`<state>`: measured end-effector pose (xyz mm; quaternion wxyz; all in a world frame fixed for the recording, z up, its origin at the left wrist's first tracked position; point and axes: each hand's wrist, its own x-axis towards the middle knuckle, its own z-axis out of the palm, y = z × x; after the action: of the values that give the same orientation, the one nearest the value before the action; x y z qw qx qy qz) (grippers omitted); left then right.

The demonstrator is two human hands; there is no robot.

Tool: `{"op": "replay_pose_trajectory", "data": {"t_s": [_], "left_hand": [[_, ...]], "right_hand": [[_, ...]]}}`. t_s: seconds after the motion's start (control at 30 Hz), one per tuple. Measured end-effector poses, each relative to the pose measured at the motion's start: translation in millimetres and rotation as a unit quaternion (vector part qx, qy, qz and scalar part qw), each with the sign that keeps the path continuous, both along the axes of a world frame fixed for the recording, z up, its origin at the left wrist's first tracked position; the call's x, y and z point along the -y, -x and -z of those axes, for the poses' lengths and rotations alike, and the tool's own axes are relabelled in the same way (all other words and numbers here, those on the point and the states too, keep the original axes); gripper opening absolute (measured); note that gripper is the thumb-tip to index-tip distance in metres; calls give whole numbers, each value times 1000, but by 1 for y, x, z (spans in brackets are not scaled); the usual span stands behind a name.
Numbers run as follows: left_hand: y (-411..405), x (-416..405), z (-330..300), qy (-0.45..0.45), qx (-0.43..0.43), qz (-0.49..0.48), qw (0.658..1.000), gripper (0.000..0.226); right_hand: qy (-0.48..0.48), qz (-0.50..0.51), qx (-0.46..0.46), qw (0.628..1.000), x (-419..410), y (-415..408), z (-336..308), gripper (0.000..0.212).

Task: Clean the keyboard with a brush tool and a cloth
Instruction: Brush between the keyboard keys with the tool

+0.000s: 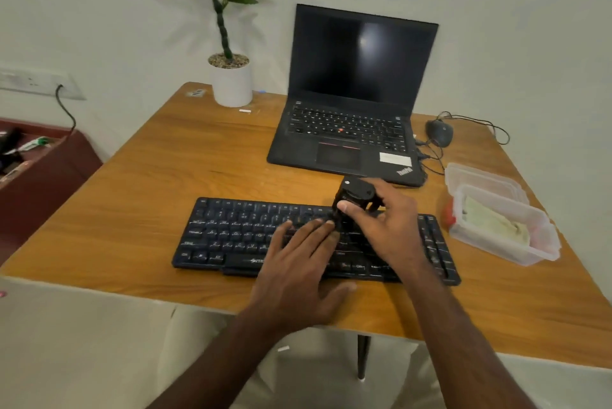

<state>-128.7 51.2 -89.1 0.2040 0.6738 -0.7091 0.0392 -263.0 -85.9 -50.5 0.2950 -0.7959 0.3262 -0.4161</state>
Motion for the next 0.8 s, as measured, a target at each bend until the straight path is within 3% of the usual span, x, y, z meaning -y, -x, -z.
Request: {"op": "replay_pose_trajectory", "data": {"t_s": [0.17,0.33,0.6,0.8], "left_hand": [[-79,-83,29,112,-19,-106,988,74],[-120,-134,73,125,51,-163,977,84],[-126,-112,116,260,81,-188,944,82],[-124,-109,117,279,69,-191,939,88]], "right_hand": [[12,-4,30,999,-9,-27,1,35],[-8,-77,34,996,-36,-85,2,36],[-86,-200,-21,976,-67,-169,-2,34],[-95,-223,-28,970,-63,-189,-2,24]]}}
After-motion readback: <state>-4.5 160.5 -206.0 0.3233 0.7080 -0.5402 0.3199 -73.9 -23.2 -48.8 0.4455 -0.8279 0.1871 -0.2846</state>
